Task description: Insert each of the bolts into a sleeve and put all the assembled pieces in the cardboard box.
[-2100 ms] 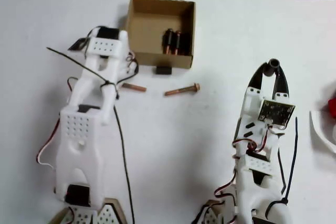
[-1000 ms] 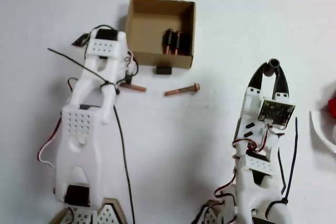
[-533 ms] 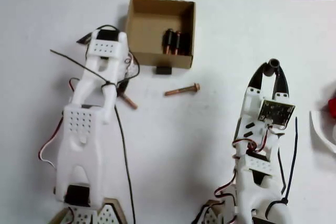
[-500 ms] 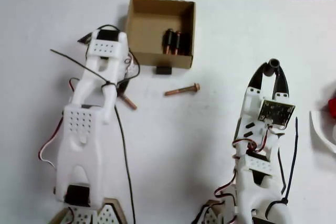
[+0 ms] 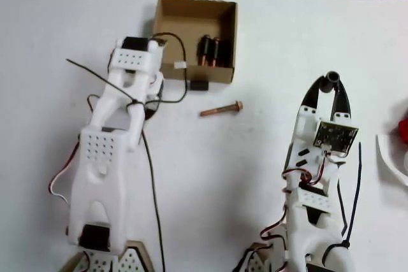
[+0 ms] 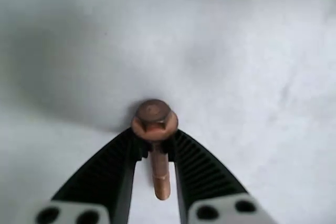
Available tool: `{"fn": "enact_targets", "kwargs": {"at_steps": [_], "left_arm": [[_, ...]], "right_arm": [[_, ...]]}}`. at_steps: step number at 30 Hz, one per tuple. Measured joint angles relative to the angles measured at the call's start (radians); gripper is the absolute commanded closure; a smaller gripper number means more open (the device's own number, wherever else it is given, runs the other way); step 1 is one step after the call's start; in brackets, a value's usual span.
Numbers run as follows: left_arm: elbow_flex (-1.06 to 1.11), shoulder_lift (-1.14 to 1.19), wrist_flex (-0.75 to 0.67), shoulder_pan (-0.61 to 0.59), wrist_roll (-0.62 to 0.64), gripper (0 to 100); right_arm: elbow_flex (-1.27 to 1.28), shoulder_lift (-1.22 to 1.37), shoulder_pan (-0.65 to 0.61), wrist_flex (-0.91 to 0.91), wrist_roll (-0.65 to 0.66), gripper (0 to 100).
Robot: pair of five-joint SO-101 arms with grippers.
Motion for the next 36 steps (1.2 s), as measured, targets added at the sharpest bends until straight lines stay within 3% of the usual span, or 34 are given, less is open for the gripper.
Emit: {"fn": "enact_targets", "kwargs": {"at_steps": [5,13,24,30,36], "left_arm": [[0.011,-0.002,0.0,0.009,0.121,98],[-0.034,-0.043,0.003,0.026,0.114,98],[-0.04,-0.486,0.002,0.144,0.14,98],[0.114,-0.671,-0.155,0.163,0.144,98],[0.499,-0.898,-0.43,0.163,0.193,98]], "right_arm": [[0.0,0.0,0.0,0.0,0.0,97.8],[0.0,0.0,-0.038,0.0,0.0,97.8],[0.08,-0.003,-0.132,0.0,0.0,97.8],[0.124,-0.104,-0.21,0.037,0.0,97.8],[0.118,-0.356,-0.221,0.368,0.0,97.8]]}}
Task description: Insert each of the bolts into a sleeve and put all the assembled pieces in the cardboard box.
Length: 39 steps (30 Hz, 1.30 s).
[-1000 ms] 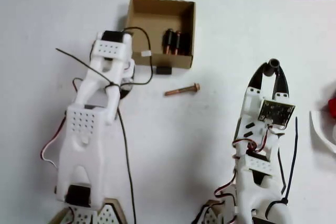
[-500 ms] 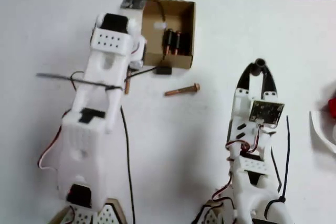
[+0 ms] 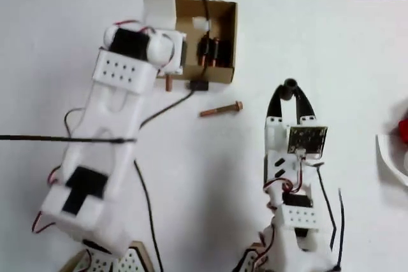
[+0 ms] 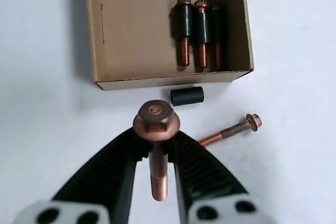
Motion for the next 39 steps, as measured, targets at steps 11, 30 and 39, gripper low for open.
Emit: {"fn": "enact_targets", "kwargs": {"at_steps": [11,30,39], "left_arm": [[0.934,-0.66,-0.865,0.069,0.017,98],[1.209,-0.856,-1.333,0.328,0.017,98],[1.209,-0.856,-1.335,0.333,0.018,98]], "right_arm": [[-0.018,-0.35,-0.244,0.516,-0.068,97.8],[0.025,-0.017,-0.302,-0.149,-0.029,97.8],[0.023,0.198,-0.302,-0.422,0.015,97.8]]}}
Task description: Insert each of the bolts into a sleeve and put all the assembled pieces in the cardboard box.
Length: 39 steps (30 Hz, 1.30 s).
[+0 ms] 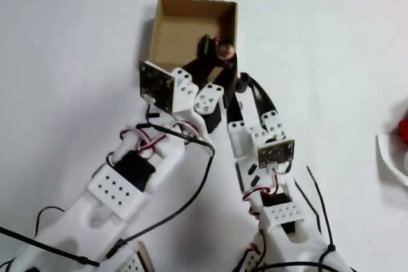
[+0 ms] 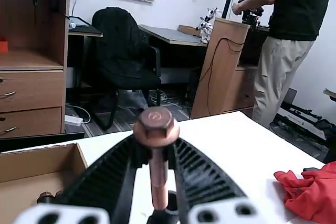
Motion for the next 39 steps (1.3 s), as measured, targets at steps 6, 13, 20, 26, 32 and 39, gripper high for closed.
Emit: {"fn": "enact_targets", "kwargs": {"at_steps": [6,13,20,26,32,39], "left_arm": [[-0.017,0.029,-0.009,0.005,-0.002,98],[-0.137,0.15,-0.009,0.008,-0.002,98],[-0.16,0.166,0.048,0.044,-0.002,98],[-0.161,0.166,0.057,0.046,-0.002,98],[-0.163,0.166,0.058,0.046,-0.002,98],[-0.196,0.157,0.092,0.025,-0.029,98]], "right_arm": [[0.0,0.006,0.0,-0.008,0.0,97.8],[0.0,0.011,-0.002,-0.011,0.0,97.8],[-0.003,0.011,0.0,0.015,0.0,97.8],[-0.006,0.011,0.0,0.026,0.0,97.8],[-0.006,0.011,-0.002,0.028,0.0,97.8],[-0.006,0.011,-0.002,0.066,0.0,97.8]]}}
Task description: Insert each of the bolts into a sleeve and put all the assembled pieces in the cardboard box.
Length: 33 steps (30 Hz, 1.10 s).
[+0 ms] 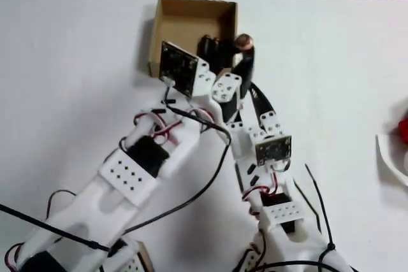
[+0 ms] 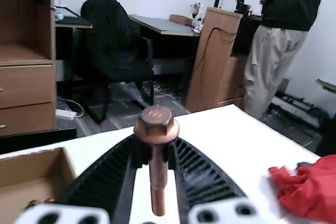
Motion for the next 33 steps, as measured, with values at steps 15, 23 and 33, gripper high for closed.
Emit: {"fn": "enact_targets", "kwargs": {"at_steps": [15,23,33], "left_arm": [[0.002,-0.002,0.083,-0.017,-0.049,98],[0.006,-0.002,0.087,0.025,-0.049,98],[0.055,-0.017,0.086,0.028,-0.052,98]], "right_arm": [[0.0,0.0,0.0,0.008,0.0,97.8],[0.0,0.0,0.0,0.008,0.0,97.8],[0.0,0.002,0.0,0.011,0.002,97.8]]}}
